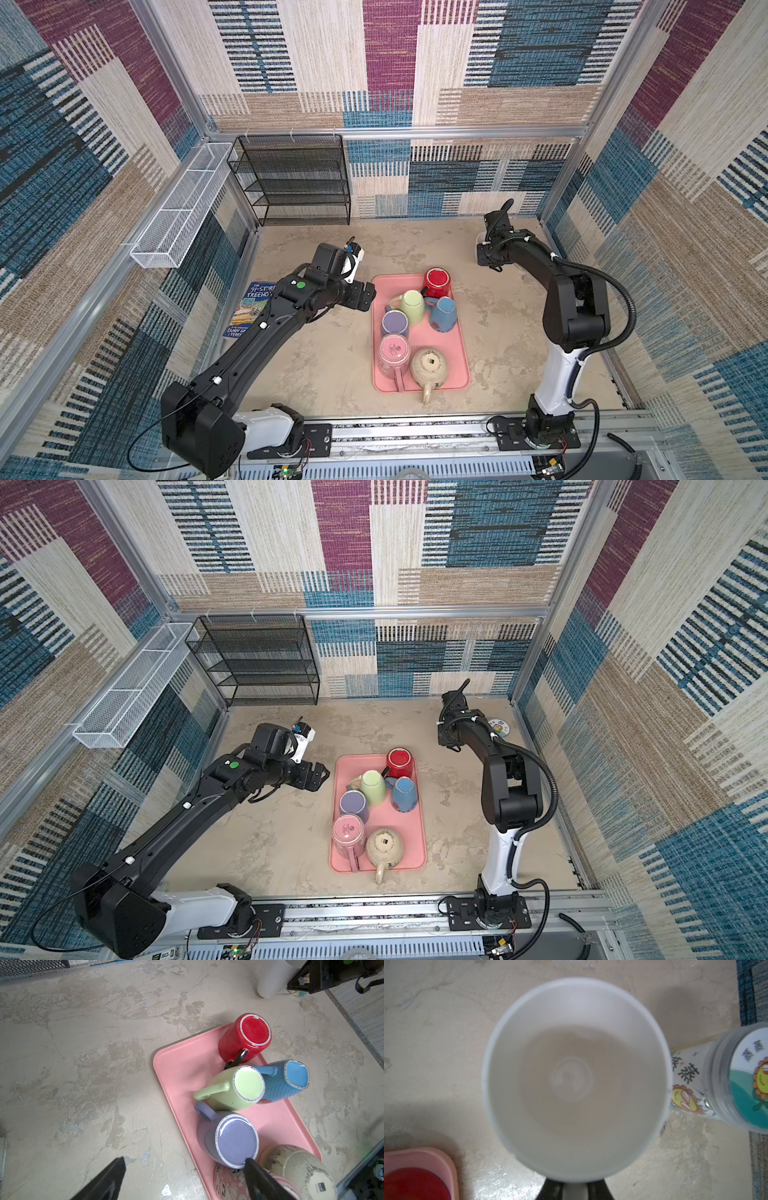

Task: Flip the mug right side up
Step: 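Lower the white mug onto the table beside the jar and open the right gripper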

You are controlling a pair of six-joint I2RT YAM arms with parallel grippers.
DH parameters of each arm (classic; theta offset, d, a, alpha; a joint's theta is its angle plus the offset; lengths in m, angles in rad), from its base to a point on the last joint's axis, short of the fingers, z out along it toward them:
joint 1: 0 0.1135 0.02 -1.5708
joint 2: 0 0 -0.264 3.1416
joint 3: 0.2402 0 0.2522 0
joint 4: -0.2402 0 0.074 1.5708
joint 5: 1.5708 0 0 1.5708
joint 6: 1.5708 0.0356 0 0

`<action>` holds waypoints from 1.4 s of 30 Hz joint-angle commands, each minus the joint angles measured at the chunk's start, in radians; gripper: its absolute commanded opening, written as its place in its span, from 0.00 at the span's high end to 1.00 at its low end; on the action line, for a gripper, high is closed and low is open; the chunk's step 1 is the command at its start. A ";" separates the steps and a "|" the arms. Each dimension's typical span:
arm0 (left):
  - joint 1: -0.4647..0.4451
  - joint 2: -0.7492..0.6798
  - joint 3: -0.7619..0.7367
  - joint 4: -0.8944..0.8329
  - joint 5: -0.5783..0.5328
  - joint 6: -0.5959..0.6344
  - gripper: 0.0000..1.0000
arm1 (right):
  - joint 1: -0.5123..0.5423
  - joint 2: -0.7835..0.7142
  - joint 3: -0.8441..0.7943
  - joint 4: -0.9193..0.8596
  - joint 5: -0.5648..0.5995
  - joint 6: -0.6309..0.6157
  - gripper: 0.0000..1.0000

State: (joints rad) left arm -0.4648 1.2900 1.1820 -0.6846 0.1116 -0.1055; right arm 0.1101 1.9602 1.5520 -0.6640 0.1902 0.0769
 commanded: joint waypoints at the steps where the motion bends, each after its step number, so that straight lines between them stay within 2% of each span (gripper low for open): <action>1: 0.000 -0.001 0.007 -0.004 0.018 0.005 0.06 | -0.008 0.011 0.011 0.023 -0.015 -0.008 1.00; 4: -0.001 0.000 0.002 -0.001 0.018 0.003 0.06 | -0.011 0.022 0.011 0.020 -0.018 -0.009 0.99; 9: -0.003 0.003 0.000 -0.001 0.021 -0.001 0.06 | -0.016 0.043 0.009 0.009 -0.021 -0.014 0.89; 16: -0.015 -0.001 -0.004 0.000 0.005 0.007 0.07 | -0.016 0.024 -0.005 0.007 -0.034 -0.011 0.61; 20: -0.015 0.028 0.013 -0.004 0.030 0.009 0.08 | -0.016 -0.011 -0.020 0.016 -0.040 -0.009 0.49; 24: -0.017 0.031 0.018 -0.004 0.041 0.019 0.12 | -0.016 -0.051 -0.032 0.023 -0.047 -0.006 0.42; 30: -0.016 0.082 0.071 -0.018 0.097 0.020 0.19 | -0.006 -0.170 -0.097 0.078 -0.068 0.014 0.36; 37: -0.017 0.179 0.167 -0.031 0.137 0.011 0.34 | 0.086 -0.341 -0.163 0.142 -0.058 0.048 0.34; 42: -0.030 0.268 0.278 -0.058 0.148 0.045 0.35 | 0.143 -0.426 -0.221 0.195 -0.113 0.089 0.34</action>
State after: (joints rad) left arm -0.4862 1.5280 1.4128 -0.7147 0.2413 -0.0963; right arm 0.2363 1.5700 1.3518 -0.5373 0.1112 0.1242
